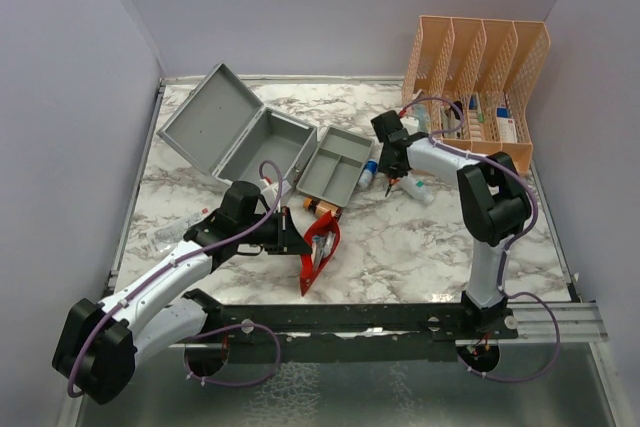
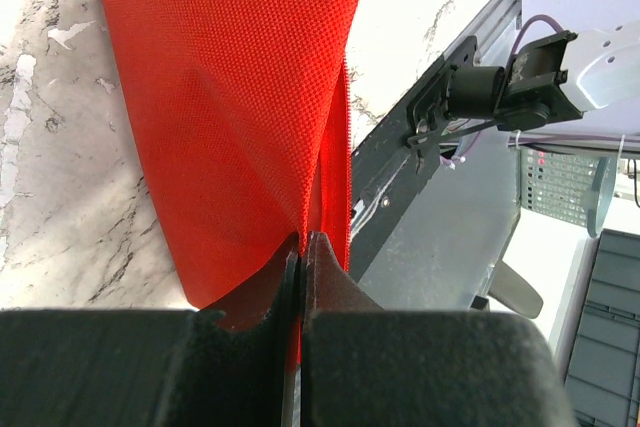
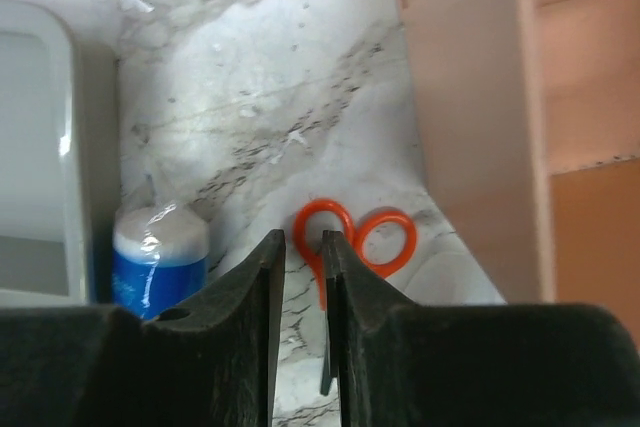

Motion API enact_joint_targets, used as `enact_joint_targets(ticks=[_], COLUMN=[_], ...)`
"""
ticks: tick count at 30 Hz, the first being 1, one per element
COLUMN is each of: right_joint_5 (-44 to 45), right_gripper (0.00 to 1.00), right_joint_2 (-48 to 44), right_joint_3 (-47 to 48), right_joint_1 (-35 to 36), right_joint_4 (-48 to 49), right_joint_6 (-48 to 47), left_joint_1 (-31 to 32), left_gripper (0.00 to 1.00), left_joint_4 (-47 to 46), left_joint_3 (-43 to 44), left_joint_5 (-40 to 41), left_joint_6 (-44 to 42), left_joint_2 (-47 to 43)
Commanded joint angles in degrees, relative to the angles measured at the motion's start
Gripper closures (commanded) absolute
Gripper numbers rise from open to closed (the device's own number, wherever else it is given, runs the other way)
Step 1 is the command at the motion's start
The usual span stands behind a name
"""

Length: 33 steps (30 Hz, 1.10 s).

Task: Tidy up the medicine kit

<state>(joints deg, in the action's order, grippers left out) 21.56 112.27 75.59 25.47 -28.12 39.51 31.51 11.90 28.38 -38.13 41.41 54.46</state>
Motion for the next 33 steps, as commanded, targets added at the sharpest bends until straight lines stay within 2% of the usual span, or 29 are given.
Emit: enact_joint_targets(ticks=[1,14,21,33], right_joint_5=[-3.2,-14.0,-18.8,-18.9], right_gripper=[0.79,0.99,0.99,0.99], right_joint_2=[1.4,-2.2,-9.3,-22.3], right_joint_3=[-0.3,-6.1,-15.0,-26.3], right_joint_1=[-0.3,-0.3,0.6,4.3], right_joint_4=[2.2,4.5,7.0,5.2], right_joint_6=[-1.8,-2.7,-0.2,1.4], left_joint_1=[-0.2,-0.1,-0.1,-0.2], left_gripper=[1.00,1.00,1.00,1.00], left_joint_4=[-1.1,-1.7,-1.8,-4.8], left_joint_3=[-0.2,0.2,0.2,2.2], left_joint_5=[-0.1,0.3,0.5,-1.1], left_joint_6=[-1.1,-1.2,-1.4,-0.4], left_joint_2=[0.2,1.4,1.7,2.4])
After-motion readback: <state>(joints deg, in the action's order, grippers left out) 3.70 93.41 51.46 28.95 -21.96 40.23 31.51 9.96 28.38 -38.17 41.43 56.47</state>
